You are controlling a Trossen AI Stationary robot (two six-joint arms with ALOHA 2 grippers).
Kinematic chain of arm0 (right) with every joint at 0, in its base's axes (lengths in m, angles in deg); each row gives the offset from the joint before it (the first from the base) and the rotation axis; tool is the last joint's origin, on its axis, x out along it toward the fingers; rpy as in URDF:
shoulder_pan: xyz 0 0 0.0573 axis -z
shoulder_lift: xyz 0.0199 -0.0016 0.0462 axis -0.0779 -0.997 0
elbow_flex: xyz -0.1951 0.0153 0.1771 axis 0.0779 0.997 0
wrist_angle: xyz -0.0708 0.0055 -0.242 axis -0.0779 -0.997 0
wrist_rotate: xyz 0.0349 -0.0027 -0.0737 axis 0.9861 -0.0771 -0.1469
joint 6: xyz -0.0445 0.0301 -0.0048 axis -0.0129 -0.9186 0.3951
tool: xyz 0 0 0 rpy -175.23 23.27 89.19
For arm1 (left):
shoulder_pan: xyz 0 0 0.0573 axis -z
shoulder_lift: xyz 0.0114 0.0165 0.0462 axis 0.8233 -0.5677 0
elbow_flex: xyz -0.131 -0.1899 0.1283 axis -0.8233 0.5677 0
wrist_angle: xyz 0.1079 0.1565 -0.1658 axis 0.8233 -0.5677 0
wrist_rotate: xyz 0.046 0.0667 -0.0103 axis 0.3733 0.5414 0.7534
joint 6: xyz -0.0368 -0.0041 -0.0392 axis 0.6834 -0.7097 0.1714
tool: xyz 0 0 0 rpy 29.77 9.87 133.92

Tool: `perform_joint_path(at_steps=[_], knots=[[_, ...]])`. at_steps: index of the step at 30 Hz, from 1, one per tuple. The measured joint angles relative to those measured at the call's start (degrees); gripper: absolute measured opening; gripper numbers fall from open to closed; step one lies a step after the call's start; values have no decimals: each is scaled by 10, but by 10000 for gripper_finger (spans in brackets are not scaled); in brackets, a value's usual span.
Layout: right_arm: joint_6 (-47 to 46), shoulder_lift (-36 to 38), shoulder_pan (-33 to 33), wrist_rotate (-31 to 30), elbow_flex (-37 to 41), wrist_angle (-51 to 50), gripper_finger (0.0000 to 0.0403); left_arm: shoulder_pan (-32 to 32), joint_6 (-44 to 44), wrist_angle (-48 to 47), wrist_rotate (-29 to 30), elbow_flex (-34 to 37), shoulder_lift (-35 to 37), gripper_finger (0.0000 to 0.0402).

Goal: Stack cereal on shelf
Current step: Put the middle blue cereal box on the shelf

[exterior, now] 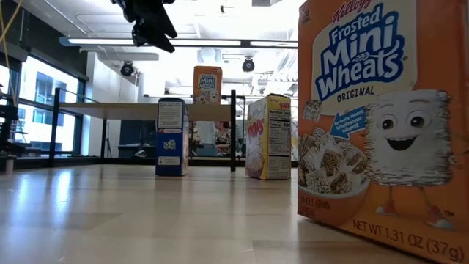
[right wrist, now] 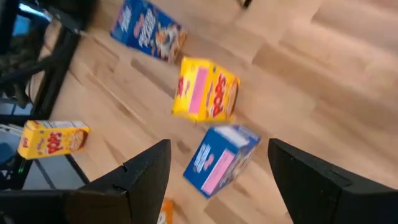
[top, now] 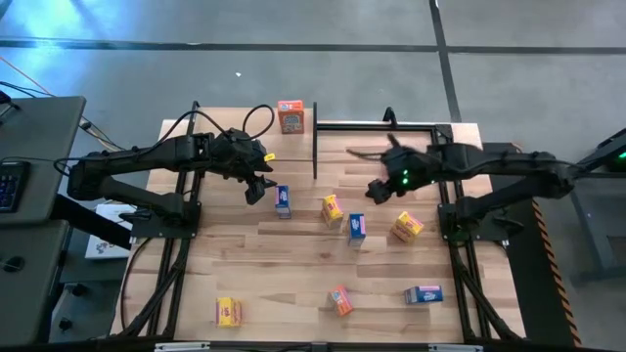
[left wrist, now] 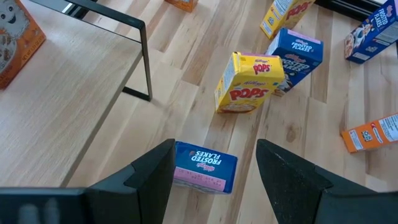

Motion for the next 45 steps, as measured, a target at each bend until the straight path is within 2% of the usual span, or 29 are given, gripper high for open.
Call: perform_joint_path(at_steps=[11,26,37,45], knots=[[-103,-68,-67,-34,0,-6,261,0,-1,0,2,0,0,216],[-204,-138,-118,-64,0,-6,261,0,-1,0,2,0,0,216],[-224,-152,-130,-109,0,14,261,0,-13,0,1,0,0,216],[-238,-156,-135,-116,0,14,261,0,-14,0,1,0,0,216]])
